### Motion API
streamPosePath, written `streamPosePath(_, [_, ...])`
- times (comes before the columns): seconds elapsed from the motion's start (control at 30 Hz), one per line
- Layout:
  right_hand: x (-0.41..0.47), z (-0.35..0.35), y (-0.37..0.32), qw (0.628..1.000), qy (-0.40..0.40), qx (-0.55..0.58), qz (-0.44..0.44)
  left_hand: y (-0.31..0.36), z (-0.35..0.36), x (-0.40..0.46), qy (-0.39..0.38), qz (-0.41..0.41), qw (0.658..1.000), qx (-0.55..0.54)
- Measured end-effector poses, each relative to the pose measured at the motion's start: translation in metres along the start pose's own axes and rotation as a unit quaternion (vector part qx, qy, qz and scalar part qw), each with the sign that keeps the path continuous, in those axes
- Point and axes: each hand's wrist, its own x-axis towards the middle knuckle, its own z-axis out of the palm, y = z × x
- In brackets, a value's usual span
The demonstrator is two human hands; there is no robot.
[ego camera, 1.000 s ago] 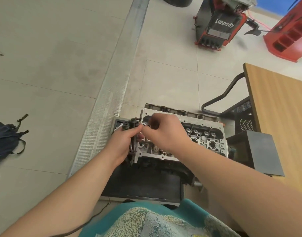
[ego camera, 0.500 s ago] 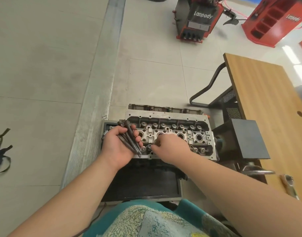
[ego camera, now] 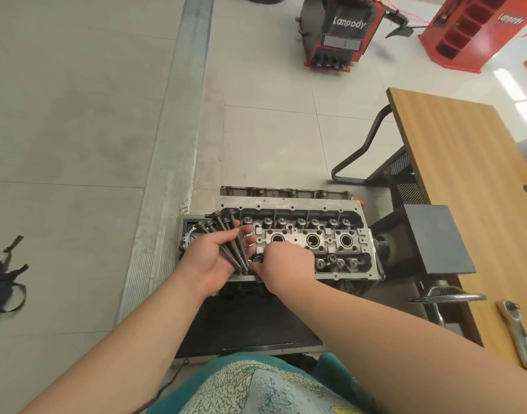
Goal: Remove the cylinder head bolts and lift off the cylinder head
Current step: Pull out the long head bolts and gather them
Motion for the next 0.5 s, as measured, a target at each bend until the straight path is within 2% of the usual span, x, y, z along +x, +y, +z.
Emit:
streamPosePath(0.13, [0.0, 0.005, 0.002, 1.0, 0.007, 0.019, -0.008, 0.001, -0.004, 0.001, -0.004, 0.009, 1.0, 0.002])
streamPosePath(0.5, [-0.018, 0.014, 0.015, 0.985, 0.101, 0.14, -0.022, 0.006, -0.007, 0.007, 0.04, 0.033, 0.998, 0.036])
